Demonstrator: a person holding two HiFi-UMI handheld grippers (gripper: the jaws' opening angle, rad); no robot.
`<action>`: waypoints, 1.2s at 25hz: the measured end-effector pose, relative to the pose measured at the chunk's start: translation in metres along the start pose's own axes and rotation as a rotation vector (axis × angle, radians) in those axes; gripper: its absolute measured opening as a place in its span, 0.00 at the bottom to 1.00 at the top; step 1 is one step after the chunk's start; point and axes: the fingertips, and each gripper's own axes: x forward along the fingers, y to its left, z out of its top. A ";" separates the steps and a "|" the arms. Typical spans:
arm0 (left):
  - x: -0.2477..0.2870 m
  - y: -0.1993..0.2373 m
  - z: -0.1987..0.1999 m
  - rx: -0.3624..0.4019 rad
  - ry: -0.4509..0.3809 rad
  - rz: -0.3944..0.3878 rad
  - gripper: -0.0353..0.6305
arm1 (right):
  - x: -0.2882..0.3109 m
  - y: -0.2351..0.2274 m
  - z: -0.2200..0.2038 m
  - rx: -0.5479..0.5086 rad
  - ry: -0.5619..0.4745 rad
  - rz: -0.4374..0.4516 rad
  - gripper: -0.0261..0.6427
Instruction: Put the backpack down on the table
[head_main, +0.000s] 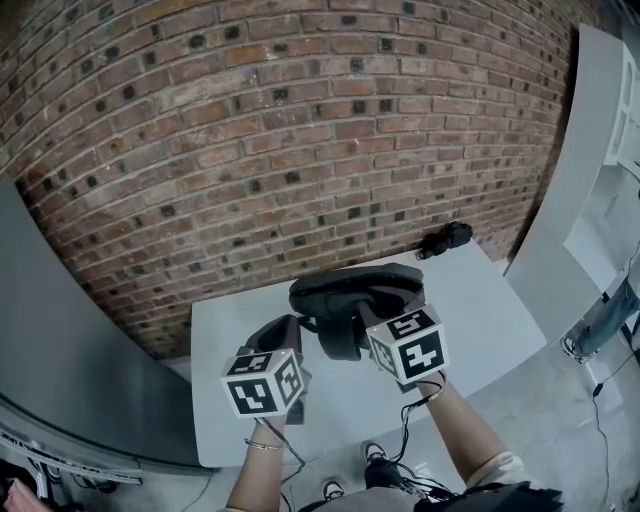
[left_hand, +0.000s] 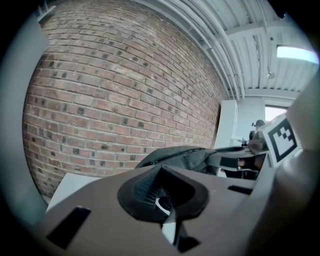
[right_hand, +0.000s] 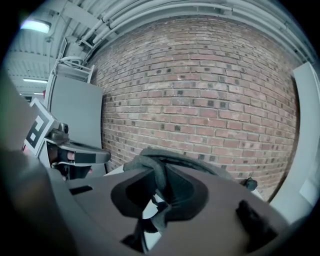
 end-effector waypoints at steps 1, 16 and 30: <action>-0.004 0.000 -0.003 -0.002 0.003 -0.002 0.07 | -0.003 0.003 -0.004 0.005 0.003 -0.001 0.12; -0.044 -0.009 -0.065 -0.018 0.082 -0.023 0.07 | -0.038 0.046 -0.076 0.086 0.086 0.011 0.12; -0.054 -0.006 -0.142 -0.078 0.189 -0.029 0.07 | -0.051 0.081 -0.144 0.141 0.172 0.031 0.12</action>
